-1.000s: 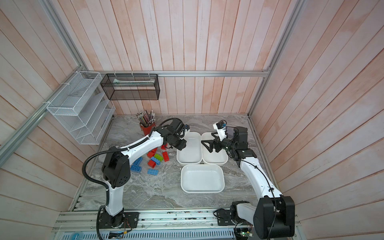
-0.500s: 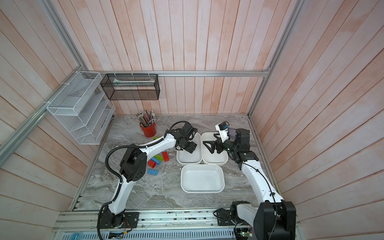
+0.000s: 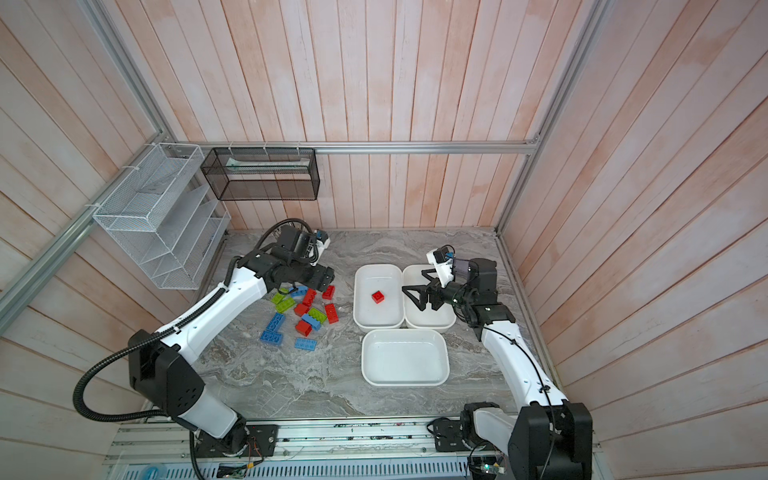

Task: Sort the legos into containers by color
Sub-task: 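Return the left gripper to the pile and grasp a lime-green brick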

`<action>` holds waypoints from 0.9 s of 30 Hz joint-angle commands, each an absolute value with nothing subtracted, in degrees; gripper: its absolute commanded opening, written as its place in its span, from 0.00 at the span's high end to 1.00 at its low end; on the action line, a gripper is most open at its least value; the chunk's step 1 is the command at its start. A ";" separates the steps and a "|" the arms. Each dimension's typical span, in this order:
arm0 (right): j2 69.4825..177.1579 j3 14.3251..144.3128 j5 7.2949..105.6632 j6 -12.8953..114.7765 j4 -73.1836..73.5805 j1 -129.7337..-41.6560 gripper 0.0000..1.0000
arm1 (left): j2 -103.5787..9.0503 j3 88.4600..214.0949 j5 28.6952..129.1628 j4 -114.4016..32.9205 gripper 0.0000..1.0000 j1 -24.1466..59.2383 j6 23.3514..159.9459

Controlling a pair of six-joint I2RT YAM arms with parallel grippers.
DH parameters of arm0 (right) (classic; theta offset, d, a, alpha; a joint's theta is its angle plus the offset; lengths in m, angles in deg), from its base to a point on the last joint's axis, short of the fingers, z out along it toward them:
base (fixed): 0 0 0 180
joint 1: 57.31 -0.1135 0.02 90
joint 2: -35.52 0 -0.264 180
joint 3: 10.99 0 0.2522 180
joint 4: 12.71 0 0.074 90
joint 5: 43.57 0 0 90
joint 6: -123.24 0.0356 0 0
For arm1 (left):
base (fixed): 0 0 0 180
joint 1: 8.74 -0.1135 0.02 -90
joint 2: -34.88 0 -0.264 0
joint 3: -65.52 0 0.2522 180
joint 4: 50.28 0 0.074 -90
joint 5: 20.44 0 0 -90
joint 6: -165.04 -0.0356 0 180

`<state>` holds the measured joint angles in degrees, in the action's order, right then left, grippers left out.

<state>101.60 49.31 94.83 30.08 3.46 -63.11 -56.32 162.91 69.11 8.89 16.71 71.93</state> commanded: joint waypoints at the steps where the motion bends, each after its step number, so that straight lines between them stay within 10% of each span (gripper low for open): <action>1: 101.39 49.17 96.27 29.71 3.37 -64.61 0.02 | -55.46 157.42 68.33 11.15 0.11 10.69 69.97; 10: 102.49 50.77 95.56 29.60 4.07 -67.20 0.02 | -57.19 146.68 70.25 -0.22 0.20 -4.99 71.88; 27: 103.09 49.35 95.65 29.95 1.46 -68.76 0.02 | -73.84 153.73 72.79 -5.47 0.32 -6.81 65.84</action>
<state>102.76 49.33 95.18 30.21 2.24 -68.47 -71.99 152.03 71.36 -3.62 -6.50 67.64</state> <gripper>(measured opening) 0.980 0.687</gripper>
